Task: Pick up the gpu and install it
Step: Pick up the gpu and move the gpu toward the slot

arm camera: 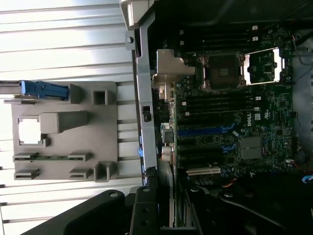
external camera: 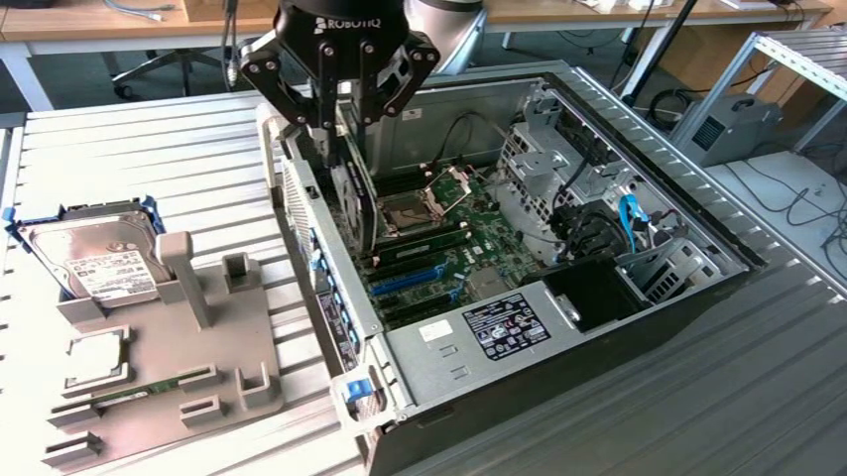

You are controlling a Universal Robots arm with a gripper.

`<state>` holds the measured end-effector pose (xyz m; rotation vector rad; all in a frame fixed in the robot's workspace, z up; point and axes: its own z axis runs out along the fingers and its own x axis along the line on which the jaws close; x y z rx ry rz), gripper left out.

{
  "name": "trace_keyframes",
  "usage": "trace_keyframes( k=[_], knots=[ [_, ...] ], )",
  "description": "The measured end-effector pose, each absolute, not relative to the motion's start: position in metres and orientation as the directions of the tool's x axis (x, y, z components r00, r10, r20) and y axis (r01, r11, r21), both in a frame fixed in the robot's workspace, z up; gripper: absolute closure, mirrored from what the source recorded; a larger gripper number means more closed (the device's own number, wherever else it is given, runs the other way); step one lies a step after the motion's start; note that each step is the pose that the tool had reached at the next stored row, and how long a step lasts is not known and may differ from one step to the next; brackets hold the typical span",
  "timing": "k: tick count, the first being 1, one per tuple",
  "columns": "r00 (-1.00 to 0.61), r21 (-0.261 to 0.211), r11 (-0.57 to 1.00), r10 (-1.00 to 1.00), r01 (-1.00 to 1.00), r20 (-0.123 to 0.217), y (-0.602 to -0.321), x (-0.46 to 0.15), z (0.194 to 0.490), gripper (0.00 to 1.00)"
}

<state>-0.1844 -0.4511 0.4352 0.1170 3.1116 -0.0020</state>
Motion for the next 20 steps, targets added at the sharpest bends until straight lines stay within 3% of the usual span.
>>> trace_keyframes(
  k=[20],
  knots=[
    [-0.997,-0.003,0.997,0.075,0.075,-0.028,-0.451,-0.162,0.434,0.74]
  ],
)
